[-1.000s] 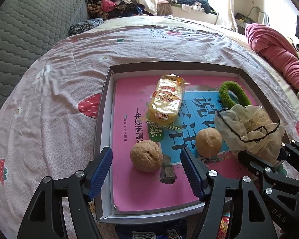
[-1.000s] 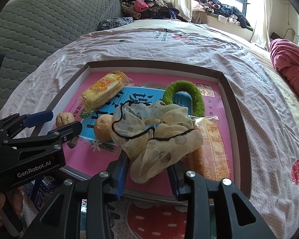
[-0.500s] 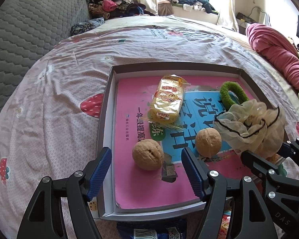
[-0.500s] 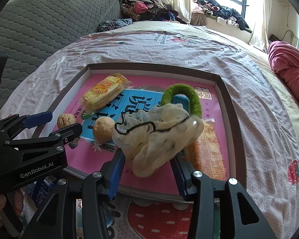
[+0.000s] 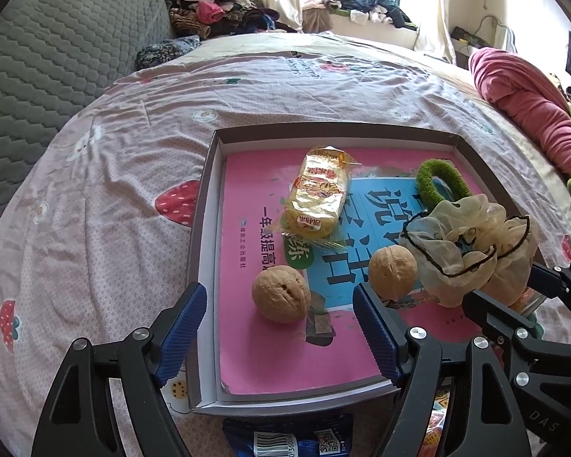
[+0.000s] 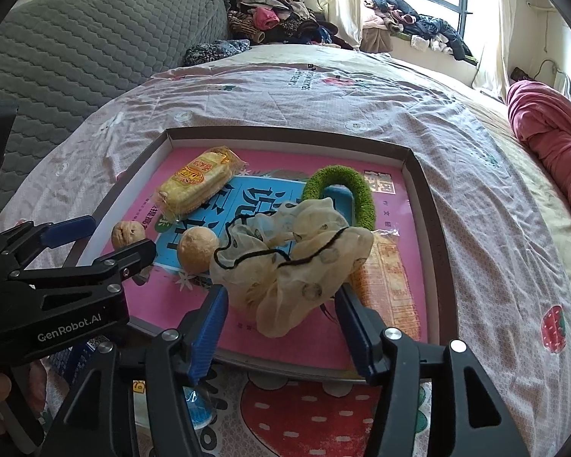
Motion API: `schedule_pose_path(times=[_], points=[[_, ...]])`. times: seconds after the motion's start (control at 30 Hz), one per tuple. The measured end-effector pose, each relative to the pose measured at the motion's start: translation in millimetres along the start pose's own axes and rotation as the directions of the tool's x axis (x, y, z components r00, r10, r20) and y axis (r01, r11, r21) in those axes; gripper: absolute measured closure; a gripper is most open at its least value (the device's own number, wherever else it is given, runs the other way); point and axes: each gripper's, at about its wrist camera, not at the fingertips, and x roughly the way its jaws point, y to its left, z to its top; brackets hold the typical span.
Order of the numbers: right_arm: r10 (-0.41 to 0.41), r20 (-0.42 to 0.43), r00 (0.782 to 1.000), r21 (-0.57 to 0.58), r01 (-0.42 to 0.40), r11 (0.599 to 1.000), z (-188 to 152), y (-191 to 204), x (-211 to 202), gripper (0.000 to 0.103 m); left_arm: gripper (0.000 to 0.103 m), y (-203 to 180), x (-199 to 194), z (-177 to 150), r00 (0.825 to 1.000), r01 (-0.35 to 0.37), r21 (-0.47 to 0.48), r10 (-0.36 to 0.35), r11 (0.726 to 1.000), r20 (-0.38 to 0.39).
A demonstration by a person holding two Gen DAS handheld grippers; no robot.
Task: Organize objects
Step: 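Withdraw both tools from the tray toward the blue packet and wrapped candy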
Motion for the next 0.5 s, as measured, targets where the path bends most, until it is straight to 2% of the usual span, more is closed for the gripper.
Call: schedule_pose_path(times=[0.2, 0.27, 0.5], points=[[-0.002, 0.008, 1.000, 0.001, 0.002, 1.000, -1.0, -0.6, -3.6, 0.043, 0.022, 6.8, -6.9, 0.8, 1.000, 0.026, -0.026, -0.026, 0.999, 0.015], [-0.007, 0.010, 1.000, -0.003, 0.007, 1.000, -1.3, -0.2, -4.6, 0.039, 0.021, 6.5, -8.3, 0.9, 1.000, 0.025, -0.027, -0.024, 0.999, 0.018], [-0.008, 0.035, 0.999, 0.003, 0.008, 1.000, 0.0, -2.6, -12.1, 0.038, 0.018, 9.7, -11.8, 2.0, 1.000, 0.005, -0.031, -0.005, 1.000, 0.027]])
